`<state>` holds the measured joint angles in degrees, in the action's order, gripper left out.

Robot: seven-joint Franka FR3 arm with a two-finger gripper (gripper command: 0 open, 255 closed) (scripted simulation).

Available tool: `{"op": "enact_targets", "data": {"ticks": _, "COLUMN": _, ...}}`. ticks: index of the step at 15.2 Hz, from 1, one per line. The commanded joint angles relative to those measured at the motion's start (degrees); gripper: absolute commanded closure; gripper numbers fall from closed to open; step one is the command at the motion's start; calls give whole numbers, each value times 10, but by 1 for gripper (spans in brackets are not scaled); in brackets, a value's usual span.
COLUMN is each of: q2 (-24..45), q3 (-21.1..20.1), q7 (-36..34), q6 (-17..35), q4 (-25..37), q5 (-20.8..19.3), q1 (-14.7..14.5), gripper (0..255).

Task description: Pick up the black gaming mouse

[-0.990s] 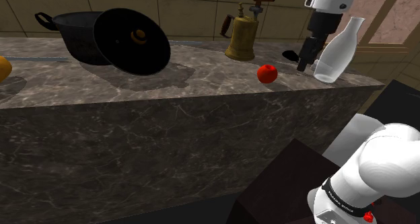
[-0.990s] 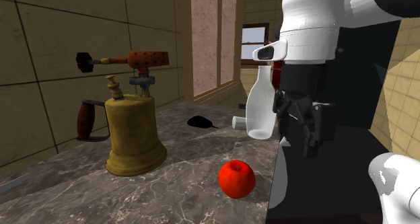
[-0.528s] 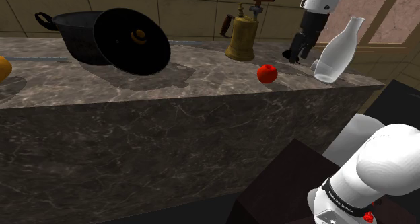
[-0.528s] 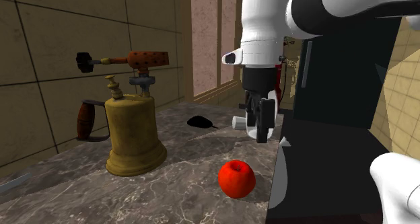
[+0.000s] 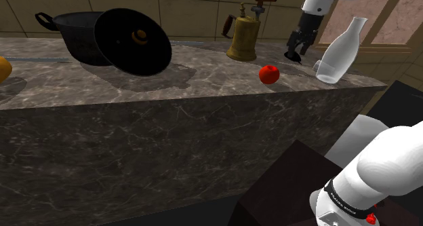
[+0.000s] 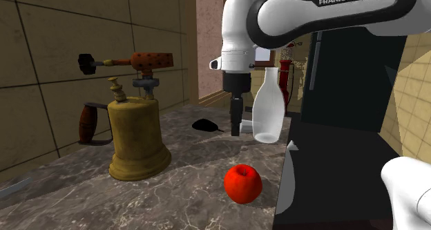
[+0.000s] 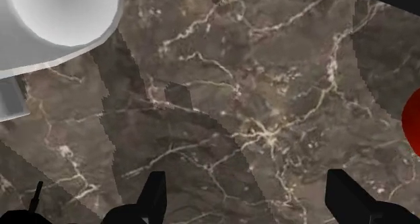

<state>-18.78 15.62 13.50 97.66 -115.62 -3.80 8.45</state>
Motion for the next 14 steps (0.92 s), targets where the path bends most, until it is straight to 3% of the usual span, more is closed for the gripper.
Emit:
{"op": "enact_targets", "data": {"ticks": 1, "q2": 35, "q3": 16, "q7": 7, "q6": 14, "q4": 24, "q5": 7, "q1": 6, "gripper": 0}}
{"op": "enact_targets", "data": {"ticks": 8, "q2": 164, "q3": 71, "q7": 41, "q6": 34, "q4": 136, "q5": 56, "q1": 36, "gripper": 0}}
{"op": "enact_targets", "data": {"ticks": 14, "q2": 287, "q3": 106, "q7": 73, "q6": 26, "q4": 258, "q5": 121, "q1": 80, "gripper": 0}}
